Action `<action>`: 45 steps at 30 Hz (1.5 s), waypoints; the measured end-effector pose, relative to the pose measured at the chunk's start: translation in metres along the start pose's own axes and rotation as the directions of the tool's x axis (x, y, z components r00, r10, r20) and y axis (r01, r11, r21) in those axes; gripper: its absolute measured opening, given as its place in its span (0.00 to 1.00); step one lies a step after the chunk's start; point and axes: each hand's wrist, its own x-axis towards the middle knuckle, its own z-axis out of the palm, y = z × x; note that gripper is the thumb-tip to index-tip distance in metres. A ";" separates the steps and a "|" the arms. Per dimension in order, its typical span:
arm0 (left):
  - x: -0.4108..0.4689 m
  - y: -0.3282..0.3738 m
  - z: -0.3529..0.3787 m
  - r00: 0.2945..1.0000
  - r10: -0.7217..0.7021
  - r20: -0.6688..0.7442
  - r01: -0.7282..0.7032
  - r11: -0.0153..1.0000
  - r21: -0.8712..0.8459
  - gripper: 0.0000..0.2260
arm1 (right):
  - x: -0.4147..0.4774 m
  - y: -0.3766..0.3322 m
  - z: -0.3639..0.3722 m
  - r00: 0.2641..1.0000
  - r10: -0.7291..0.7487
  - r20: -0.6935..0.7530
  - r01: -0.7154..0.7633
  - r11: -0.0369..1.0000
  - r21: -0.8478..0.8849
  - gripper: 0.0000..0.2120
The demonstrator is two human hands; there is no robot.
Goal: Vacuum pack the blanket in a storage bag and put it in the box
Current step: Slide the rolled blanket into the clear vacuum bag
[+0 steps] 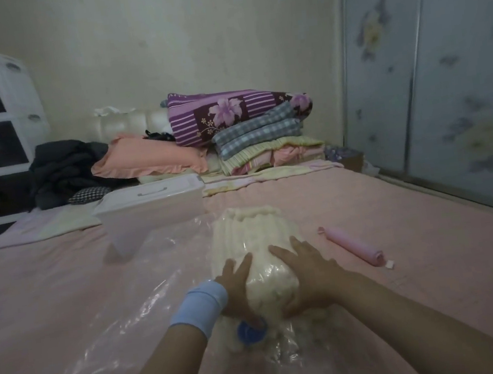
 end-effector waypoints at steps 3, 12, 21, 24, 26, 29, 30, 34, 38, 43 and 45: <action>0.032 0.002 0.001 0.998 0.026 -0.057 -0.027 0.999 -0.030 0.64 | 0.022 0.016 0.001 0.996 -0.003 -0.089 -0.003 0.998 -0.064 0.61; 0.165 0.009 -0.027 0.978 0.033 -0.207 -0.053 0.994 -0.092 0.65 | 0.130 0.071 -0.008 0.966 -0.008 -0.258 -0.056 0.970 -0.237 0.59; 0.207 0.028 -0.042 0.957 -0.085 -0.279 0.049 0.990 -0.132 0.64 | 0.187 0.110 -0.027 0.985 -0.036 -0.169 -0.038 0.909 -0.416 0.53; 0.185 0.034 -0.039 0.927 -0.129 -0.351 0.090 0.988 -0.126 0.60 | 0.171 0.104 -0.028 0.988 -0.023 -0.152 -0.041 0.913 -0.406 0.53; 0.166 0.041 -0.031 0.872 -0.096 -0.481 0.070 0.995 -0.071 0.50 | 0.153 0.098 -0.031 0.992 -0.028 -0.124 -0.031 0.891 -0.453 0.50; 0.142 0.056 -0.012 0.723 0.124 -0.679 -0.102 0.992 0.073 0.28 | 0.111 0.094 -0.034 0.997 -0.039 -0.061 0.001 0.850 -0.527 0.46; 0.133 0.065 -0.007 0.712 0.182 -0.678 -0.171 0.982 0.085 0.25 | 0.094 0.094 -0.033 0.998 -0.040 -0.045 0.010 0.844 -0.536 0.45; 0.100 0.105 0.018 0.857 0.291 -0.426 -0.286 0.955 0.078 0.30 | 0.038 0.119 -0.008 0.996 0.063 -0.056 -0.081 0.890 -0.450 0.39; 0.086 0.128 0.064 0.978 0.186 -0.094 -0.173 0.976 0.131 0.46 | -0.009 0.157 0.026 0.989 0.094 -0.110 -0.129 0.918 -0.376 0.45; 0.083 0.146 0.085 0.995 0.093 -0.046 -0.074 0.946 0.315 0.49 | -0.039 0.194 0.061 0.986 0.158 -0.047 -0.164 0.970 -0.176 0.36; 0.080 0.158 0.079 0.983 0.120 -0.138 -0.075 0.953 0.292 0.43 | -0.044 0.203 0.066 0.989 0.136 -0.054 -0.142 0.981 -0.133 0.36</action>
